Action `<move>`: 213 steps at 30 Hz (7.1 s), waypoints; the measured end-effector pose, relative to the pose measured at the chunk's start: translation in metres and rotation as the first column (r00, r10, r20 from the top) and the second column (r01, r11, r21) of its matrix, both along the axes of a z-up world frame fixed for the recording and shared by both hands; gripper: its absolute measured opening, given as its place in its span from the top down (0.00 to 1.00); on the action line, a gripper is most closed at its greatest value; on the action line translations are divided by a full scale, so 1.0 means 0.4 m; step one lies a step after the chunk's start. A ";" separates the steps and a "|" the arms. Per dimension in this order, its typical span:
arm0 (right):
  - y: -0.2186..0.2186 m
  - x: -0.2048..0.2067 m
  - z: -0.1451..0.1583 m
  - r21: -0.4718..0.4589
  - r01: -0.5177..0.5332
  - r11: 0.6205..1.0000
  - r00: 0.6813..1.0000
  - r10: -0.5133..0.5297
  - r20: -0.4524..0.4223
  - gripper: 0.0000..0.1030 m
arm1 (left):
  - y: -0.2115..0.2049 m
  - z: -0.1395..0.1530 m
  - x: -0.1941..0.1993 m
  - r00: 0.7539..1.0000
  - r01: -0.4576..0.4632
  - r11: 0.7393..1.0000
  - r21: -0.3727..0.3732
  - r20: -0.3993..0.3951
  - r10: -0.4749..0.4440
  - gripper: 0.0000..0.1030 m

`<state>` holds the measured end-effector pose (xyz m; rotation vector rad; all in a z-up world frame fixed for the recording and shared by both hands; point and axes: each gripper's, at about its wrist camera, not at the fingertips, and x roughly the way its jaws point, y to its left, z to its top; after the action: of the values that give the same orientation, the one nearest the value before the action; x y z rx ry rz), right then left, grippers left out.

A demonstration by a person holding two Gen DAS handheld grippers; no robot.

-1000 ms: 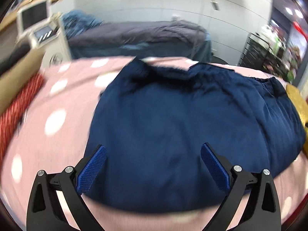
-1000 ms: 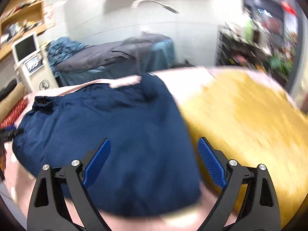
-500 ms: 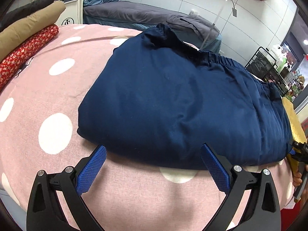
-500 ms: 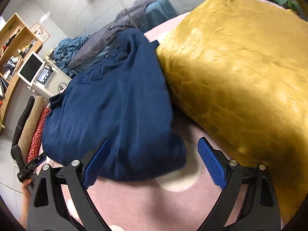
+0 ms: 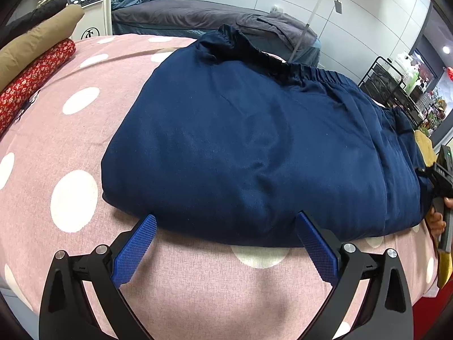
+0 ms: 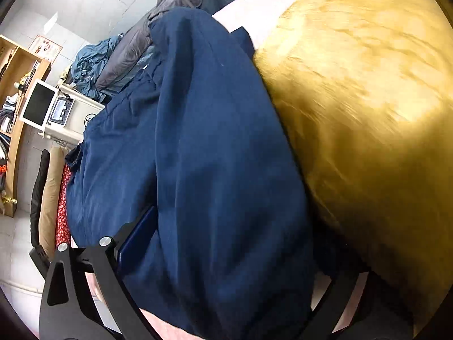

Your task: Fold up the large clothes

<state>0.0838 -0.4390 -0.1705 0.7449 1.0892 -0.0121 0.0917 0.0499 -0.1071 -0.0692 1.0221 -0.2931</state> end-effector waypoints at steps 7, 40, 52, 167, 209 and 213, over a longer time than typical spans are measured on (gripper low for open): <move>0.031 0.011 0.010 -0.063 0.019 0.998 1.000 -0.019 -0.008 0.06 | 0.056 0.073 0.082 0.998 0.017 0.999 -0.044 0.060 -0.014 0.06; 0.074 0.039 0.001 -0.182 -0.052 0.982 0.999 0.054 0.005 0.05 | 0.064 -0.127 0.460 0.951 0.061 0.921 -0.385 -0.257 -0.171 0.05; 0.117 -0.012 0.064 -0.235 -0.058 0.970 0.994 0.079 0.080 0.66 | 0.047 -0.063 0.387 0.972 0.029 0.934 -0.356 -0.207 -0.109 0.54; -0.297 -1.116 0.479 -0.464 0.788 0.405 0.582 -0.737 0.344 0.10 | -1.006 0.278 -0.127 0.858 0.435 0.894 0.112 0.249 -0.449 0.06; -0.089 -0.847 0.489 -0.655 0.431 0.620 0.869 -0.482 0.116 0.09 | -1.115 0.266 -0.405 0.657 0.681 0.656 0.326 0.123 -0.744 0.06; -0.090 -0.846 0.487 -0.656 0.427 0.623 0.870 -0.480 0.111 0.09 | -1.116 0.263 -0.404 0.658 0.682 0.654 0.327 0.115 -0.744 0.06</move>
<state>-0.2544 -0.4750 0.0242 0.3396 0.8446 -0.8455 -0.0697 -0.3963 -0.0018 0.6266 0.7916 -0.8806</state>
